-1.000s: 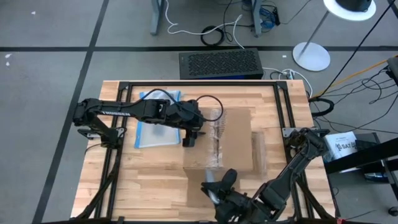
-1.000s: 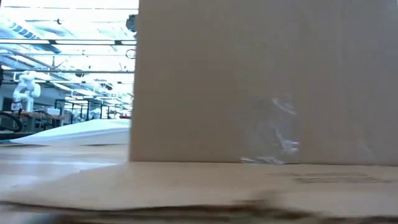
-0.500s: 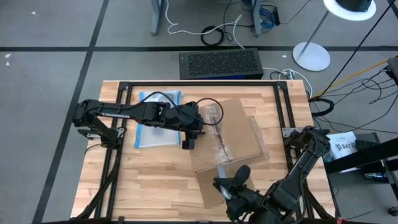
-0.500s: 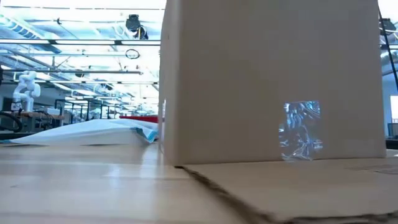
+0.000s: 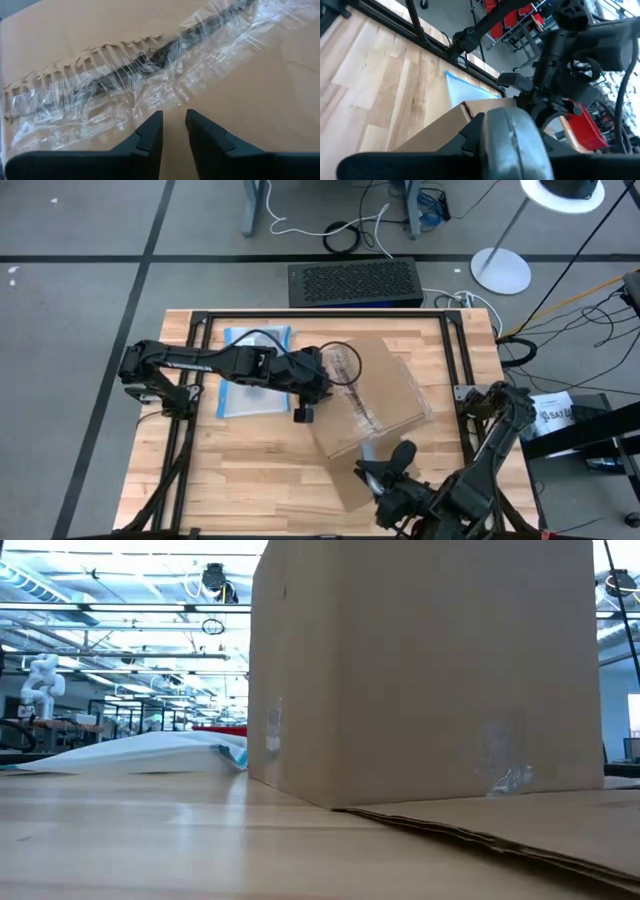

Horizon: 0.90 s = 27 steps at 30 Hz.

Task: Unpack boxes
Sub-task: Break down box until it is fully flat

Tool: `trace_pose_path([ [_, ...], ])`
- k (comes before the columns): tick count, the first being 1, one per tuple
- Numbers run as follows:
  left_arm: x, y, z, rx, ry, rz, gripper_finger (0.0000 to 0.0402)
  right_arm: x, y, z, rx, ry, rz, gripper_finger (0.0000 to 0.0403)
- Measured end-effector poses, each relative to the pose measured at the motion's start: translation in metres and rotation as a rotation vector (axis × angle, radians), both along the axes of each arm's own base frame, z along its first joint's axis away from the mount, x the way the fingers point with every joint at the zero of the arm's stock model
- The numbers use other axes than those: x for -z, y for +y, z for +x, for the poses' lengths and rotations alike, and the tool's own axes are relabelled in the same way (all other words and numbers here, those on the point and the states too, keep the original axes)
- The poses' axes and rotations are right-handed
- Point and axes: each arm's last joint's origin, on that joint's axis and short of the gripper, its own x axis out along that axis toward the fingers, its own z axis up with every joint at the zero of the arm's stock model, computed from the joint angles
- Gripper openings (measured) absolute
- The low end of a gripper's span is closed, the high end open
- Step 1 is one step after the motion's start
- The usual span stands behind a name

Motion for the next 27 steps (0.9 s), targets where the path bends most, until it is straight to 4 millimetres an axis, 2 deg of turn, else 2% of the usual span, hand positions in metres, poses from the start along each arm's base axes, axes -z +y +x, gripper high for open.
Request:
trace_pose_path([
  [6,0.001,-0.003,-0.005,0.000,0.041,0.026,0.0083,-0.011,0.004,-0.019,-0.036,-0.024,0.089,0.0066],
  [10,0.001,-0.005,-0.007,-0.008,0.050,0.018,0.0081,-0.015,0.000,-0.017,0.033,-0.120,0.032,0.0066],
  [13,0.001,-0.011,-0.006,0.000,0.037,0.013,0.0081,-0.018,-0.010,-0.008,0.105,-0.186,0.009,0.0066],
  [18,-0.001,-0.023,-0.004,0.006,0.001,0.032,0.0081,-0.022,-0.039,0.018,0.288,-0.326,-0.014,0.0066],
  [27,-0.039,-0.047,-0.016,-0.032,-0.092,0.145,0.0081,-0.022,-0.081,0.048,0.455,-0.409,0.020,0.0066],
])
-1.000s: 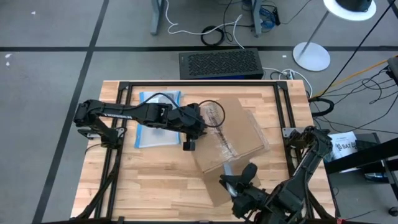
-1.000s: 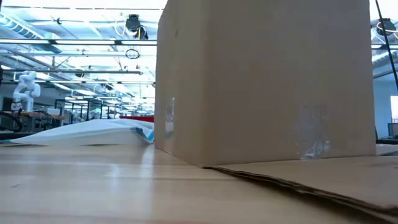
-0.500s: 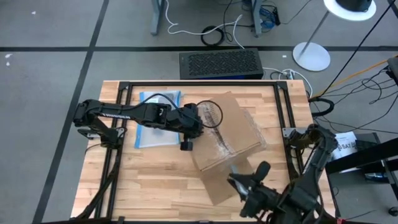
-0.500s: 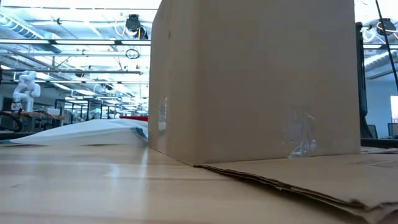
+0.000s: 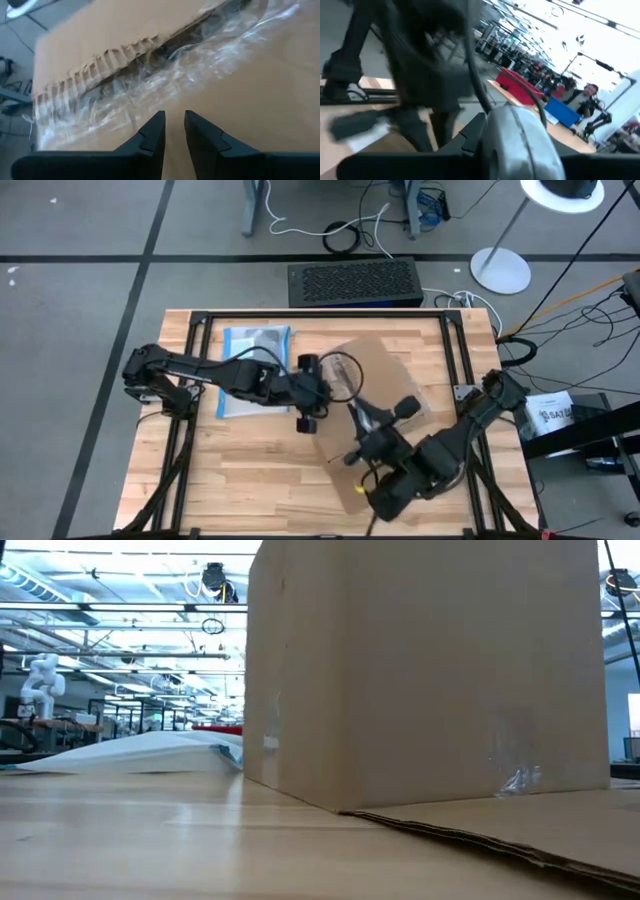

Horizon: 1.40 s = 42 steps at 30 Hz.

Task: Unpack boxes
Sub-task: Break down box until it is fully flat

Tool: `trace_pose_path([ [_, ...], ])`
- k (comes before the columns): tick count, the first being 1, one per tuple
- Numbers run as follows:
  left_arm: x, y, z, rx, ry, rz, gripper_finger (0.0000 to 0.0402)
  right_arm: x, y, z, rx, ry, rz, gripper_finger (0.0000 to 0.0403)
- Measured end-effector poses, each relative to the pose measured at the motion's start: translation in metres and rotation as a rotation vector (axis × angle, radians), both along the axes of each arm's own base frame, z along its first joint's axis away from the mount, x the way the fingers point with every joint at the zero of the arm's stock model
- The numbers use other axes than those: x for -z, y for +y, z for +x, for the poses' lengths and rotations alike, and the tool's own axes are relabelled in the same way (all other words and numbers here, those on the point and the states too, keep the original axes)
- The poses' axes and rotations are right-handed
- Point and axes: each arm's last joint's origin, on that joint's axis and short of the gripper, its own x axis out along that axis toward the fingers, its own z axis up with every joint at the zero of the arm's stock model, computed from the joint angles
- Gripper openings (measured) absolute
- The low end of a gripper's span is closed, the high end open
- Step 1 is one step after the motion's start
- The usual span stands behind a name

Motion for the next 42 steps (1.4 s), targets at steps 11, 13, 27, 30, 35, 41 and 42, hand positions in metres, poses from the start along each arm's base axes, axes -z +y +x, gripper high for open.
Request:
trace_pose_path([
  [11,-0.026,0.002,-0.039,-0.079,0.009,0.073,0.0081,-0.005,-0.045,0.005,0.124,-0.199,0.117,0.0066],
  [13,-0.022,0.004,-0.043,-0.095,0.042,0.098,0.0081,-0.004,-0.053,0.008,0.148,-0.231,0.136,0.0066],
  [27,-0.035,0.021,-0.073,-0.177,0.047,0.115,0.0081,0.006,-0.050,0.037,0.156,-0.252,0.220,0.0066],
  [30,-0.046,0.027,-0.083,-0.189,0.000,0.096,0.0081,0.002,-0.045,0.042,0.148,-0.250,0.207,0.0066],
  [35,-0.061,0.030,-0.102,-0.176,-0.064,0.056,0.0081,0.002,-0.045,0.062,0.159,-0.224,0.180,0.0066],
  [41,-0.070,0.032,-0.118,-0.139,-0.098,-0.010,0.0081,-0.011,-0.059,0.091,0.060,-0.198,0.238,0.0066],
  [42,-0.072,0.032,-0.120,-0.139,-0.101,-0.011,0.0081,-0.010,-0.060,0.097,0.059,-0.172,0.208,0.0066],
])
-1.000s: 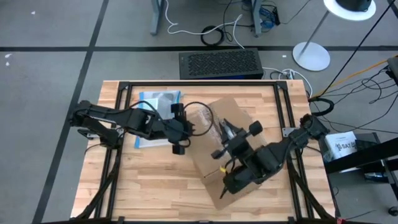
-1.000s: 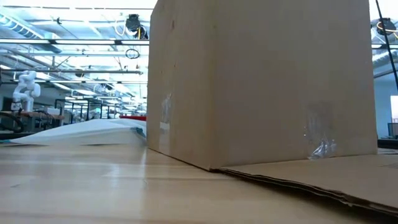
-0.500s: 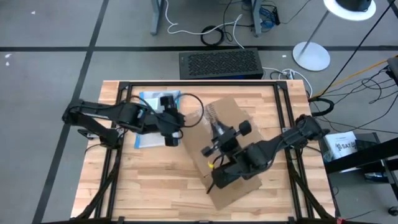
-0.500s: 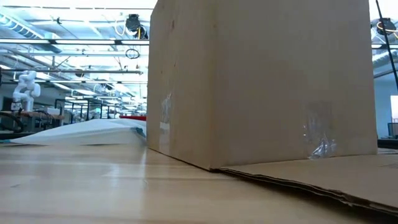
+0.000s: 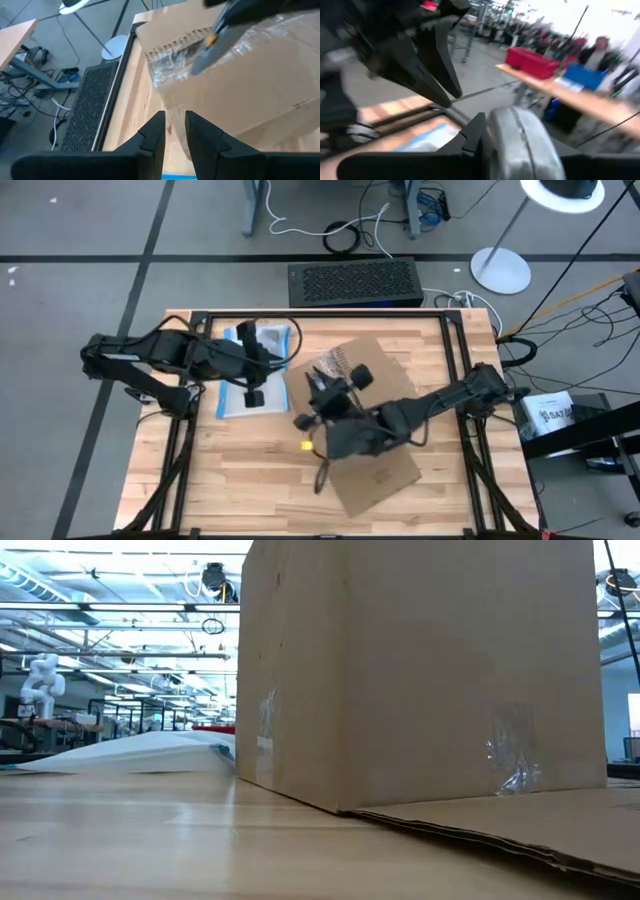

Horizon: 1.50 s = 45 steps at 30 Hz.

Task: Unpack boxes
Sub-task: Break down box until it is fully flat

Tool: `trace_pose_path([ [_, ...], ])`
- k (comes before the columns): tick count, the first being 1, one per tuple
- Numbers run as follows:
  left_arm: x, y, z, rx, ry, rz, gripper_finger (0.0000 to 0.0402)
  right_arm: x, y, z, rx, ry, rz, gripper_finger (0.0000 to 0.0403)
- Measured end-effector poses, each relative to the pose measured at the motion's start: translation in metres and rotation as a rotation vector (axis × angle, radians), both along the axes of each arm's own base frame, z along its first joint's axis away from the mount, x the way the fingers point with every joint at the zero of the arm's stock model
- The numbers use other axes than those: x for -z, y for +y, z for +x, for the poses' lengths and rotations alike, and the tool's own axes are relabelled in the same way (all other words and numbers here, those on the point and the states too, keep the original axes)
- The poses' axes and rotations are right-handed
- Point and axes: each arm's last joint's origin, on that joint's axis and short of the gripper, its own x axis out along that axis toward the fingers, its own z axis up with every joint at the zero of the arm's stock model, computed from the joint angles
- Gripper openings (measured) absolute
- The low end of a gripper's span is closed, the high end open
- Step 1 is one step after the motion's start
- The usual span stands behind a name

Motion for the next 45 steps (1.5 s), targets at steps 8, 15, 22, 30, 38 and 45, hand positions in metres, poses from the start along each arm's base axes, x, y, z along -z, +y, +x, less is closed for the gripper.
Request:
trace_pose_path([
  [8,0.009,0.000,-0.004,0.026,0.054,-0.021,0.0081,-0.003,-0.036,0.016,-0.017,0.051,-0.021,0.0066],
  [15,0.040,0.000,-0.005,0.025,0.145,-0.006,0.0081,-0.003,-0.066,0.022,-0.036,0.075,0.004,0.0066],
  [22,0.030,-0.006,-0.004,0.216,-0.100,-0.059,0.0081,-0.004,-0.070,0.024,-0.084,0.071,0.022,0.0066],
  [30,0.054,0.007,0.014,0.269,-0.036,-0.034,0.0081,-0.005,-0.041,0.013,0.013,0.050,-0.019,0.0066],
  [38,0.065,0.008,0.042,0.453,-0.088,-0.054,0.0081,-0.013,-0.017,-0.002,0.059,0.019,-0.040,0.0066],
  [45,0.090,0.005,0.052,0.550,0.105,-0.155,0.0081,-0.013,-0.013,-0.004,0.069,-0.021,-0.018,0.0066],
])
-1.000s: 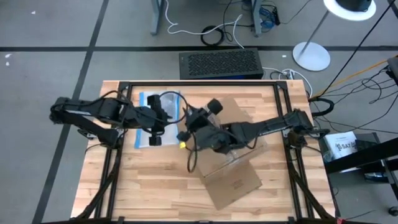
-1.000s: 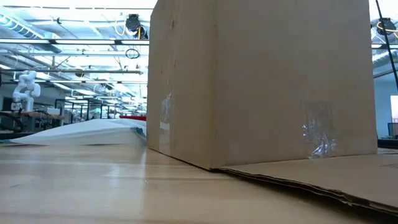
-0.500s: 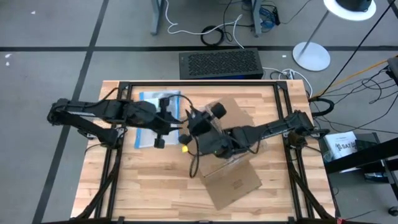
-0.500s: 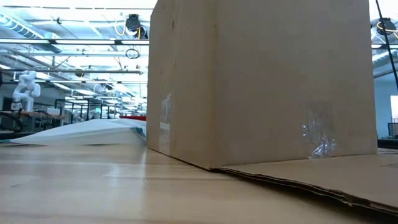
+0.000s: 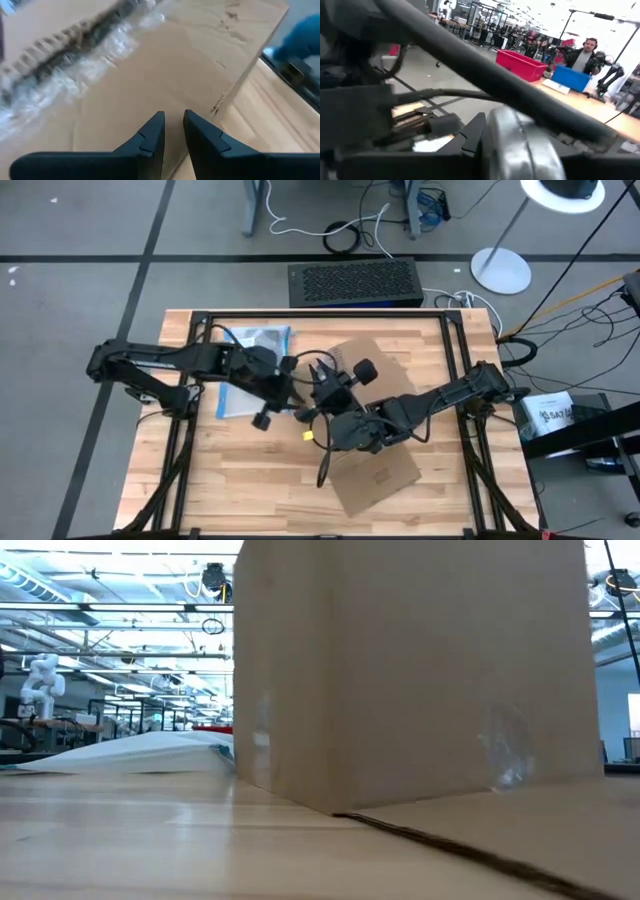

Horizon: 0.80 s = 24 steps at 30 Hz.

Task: Unpack boxes
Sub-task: Break down box until it is fully flat

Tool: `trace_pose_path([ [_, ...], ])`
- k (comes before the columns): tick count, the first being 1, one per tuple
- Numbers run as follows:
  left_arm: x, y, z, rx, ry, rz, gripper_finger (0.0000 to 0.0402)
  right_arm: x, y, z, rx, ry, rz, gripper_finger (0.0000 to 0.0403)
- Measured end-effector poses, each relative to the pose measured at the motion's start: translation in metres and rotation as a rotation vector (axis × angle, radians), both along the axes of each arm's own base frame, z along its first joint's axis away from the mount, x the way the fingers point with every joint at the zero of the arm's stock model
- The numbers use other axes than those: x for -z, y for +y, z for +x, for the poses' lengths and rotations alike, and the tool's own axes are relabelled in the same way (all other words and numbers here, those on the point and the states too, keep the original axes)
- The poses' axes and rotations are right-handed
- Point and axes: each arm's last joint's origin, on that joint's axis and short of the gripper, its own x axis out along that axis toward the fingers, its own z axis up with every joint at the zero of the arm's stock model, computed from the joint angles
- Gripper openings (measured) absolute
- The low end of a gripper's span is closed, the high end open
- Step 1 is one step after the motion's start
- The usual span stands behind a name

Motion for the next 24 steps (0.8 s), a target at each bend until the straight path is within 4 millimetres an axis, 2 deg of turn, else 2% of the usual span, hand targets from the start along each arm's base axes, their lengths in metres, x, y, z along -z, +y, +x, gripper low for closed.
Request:
trace_pose_path([
  [4,0.003,0.001,-0.014,0.016,0.099,0.021,0.0081,-0.001,-0.012,0.006,-0.029,-0.063,0.059,0.0066],
  [10,-0.014,0.008,-0.049,-0.023,0.062,0.146,0.0081,-0.004,-0.033,0.020,-0.101,-0.137,0.114,0.0066],
  [15,-0.029,0.018,-0.067,-0.073,-0.020,0.162,0.0081,-0.014,-0.048,0.026,-0.159,-0.158,0.080,0.0066],
  [19,-0.033,0.024,-0.068,-0.093,-0.055,0.174,0.0081,-0.016,-0.065,0.029,-0.116,-0.114,0.034,0.0066],
  [24,-0.036,0.025,-0.063,-0.097,-0.105,0.170,0.0081,-0.006,-0.074,0.025,0.064,-0.030,0.011,0.0066],
])
